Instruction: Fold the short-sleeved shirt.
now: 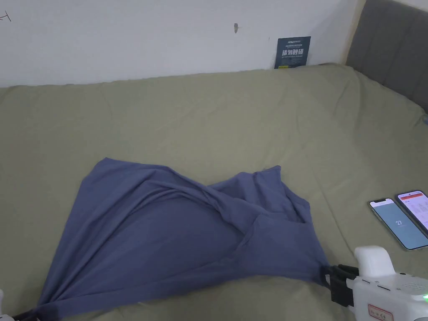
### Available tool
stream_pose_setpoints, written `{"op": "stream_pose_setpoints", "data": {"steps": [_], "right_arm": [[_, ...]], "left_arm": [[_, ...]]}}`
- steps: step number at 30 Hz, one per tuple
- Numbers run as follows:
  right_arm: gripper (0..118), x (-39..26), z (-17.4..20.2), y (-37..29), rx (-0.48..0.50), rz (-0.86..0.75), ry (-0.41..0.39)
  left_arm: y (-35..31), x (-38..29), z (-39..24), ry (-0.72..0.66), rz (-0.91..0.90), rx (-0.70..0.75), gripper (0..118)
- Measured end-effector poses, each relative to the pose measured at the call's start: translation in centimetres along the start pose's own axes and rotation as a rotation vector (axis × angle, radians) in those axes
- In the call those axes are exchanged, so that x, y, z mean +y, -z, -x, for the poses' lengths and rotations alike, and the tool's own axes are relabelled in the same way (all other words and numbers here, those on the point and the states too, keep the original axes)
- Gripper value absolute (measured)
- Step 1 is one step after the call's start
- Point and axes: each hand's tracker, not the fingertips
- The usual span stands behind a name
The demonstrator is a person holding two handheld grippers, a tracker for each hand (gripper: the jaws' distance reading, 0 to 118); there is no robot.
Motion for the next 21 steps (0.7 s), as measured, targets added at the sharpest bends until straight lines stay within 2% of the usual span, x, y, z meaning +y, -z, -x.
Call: {"op": "stream_pose_setpoints", "data": {"steps": [7, 8, 10, 14, 18, 21], "right_arm": [[0, 1.3, 0.7, -1.8, -0.015, -0.055, -0.032], [0, 1.6, 0.9, -2.2, -0.049, -0.082, -0.046], [0, 2.4, 1.1, -3.1, -0.023, -0.09, -0.058], [0, 3.4, 1.8, -5.5, -0.035, -0.134, -0.078], [0, 2.5, 2.4, -6.8, -0.053, -0.139, -0.137], [0, 1.6, 2.4, -7.5, -0.046, -0.13, -0.13]], "left_arm": [[-2.0, 0.4, 0.1, 0.013, -0.054, -0.004, 8], [-2.4, 0.7, 0.0, 0.017, -0.055, -0.007, 8], [-3.4, 1.4, 0.0, 0.02, -0.081, -0.01, 8], [-5.0, 1.8, 0.1, 0.0, -0.126, -0.004, 8], [-5.5, 1.3, 1.5, -0.013, -0.135, 0.003, 8], [-5.8, 0.9, 2.5, -0.04, -0.133, -0.018, 8]]}}
